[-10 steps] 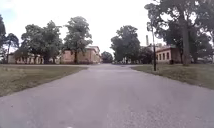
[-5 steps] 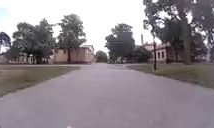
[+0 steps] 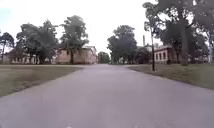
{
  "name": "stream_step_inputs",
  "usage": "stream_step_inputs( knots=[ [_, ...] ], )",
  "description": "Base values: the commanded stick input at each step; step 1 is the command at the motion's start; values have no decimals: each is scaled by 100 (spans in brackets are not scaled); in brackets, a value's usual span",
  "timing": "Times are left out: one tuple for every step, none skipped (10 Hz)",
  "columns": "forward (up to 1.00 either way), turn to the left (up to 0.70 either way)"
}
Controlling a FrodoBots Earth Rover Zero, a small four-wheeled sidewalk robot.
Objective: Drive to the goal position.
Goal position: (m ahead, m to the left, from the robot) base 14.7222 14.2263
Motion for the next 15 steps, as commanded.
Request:
stream_step_inputs(
  knots=[
    [85,0],
    [85,0],
    [85,0],
    [85,0],
    [85,0],
    [85,0],
    [85,0],
    [85,0],
    [85,0],
    [85,0],
    [85,0],
    [85,0],
    [85,0],
    [85,0],
    [85,0]
  ],
)
